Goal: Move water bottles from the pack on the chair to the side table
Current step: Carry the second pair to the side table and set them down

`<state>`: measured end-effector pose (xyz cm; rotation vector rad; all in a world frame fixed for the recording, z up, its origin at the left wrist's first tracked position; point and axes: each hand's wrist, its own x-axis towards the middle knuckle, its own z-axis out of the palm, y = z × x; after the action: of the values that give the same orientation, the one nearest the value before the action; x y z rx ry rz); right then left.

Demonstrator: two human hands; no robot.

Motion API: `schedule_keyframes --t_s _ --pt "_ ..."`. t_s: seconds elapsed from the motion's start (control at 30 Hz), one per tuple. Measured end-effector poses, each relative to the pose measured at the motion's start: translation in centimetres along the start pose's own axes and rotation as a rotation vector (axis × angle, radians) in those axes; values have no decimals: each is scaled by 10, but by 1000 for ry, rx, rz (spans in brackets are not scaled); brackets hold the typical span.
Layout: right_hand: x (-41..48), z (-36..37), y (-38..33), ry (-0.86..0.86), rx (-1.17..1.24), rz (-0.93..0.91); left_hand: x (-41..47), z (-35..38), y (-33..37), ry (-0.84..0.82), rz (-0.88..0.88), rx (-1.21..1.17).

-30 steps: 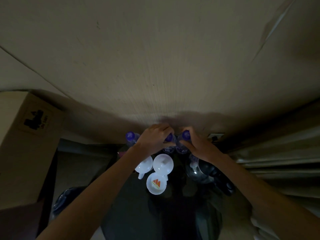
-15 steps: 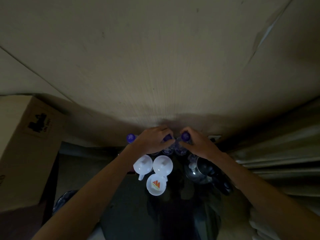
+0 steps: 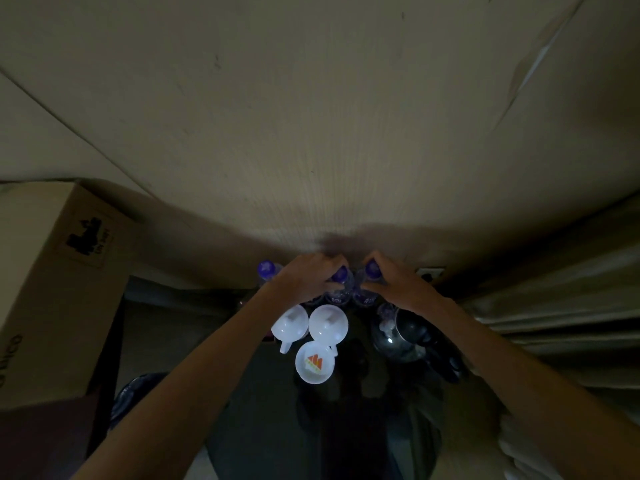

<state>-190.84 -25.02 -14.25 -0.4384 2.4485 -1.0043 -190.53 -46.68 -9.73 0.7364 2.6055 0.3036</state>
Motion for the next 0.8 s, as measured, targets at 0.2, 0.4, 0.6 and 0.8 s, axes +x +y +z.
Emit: schedule_keyframes --t_s 0.2,0.4,0.6,0.8 --pt "-4 -2 -1 -9 9 16 3 6 -2 29 0 57" --pt "-6 -4 -6 -41 69 48 -12 -5 -20 44 -24 -8" --pt "-7 -14 -32 61 -94 -46 -62 -18 -76 132 -224 -110" --pt "7 0 -64 -100 -373 -224 -39 -5 -53 57 -135 101"
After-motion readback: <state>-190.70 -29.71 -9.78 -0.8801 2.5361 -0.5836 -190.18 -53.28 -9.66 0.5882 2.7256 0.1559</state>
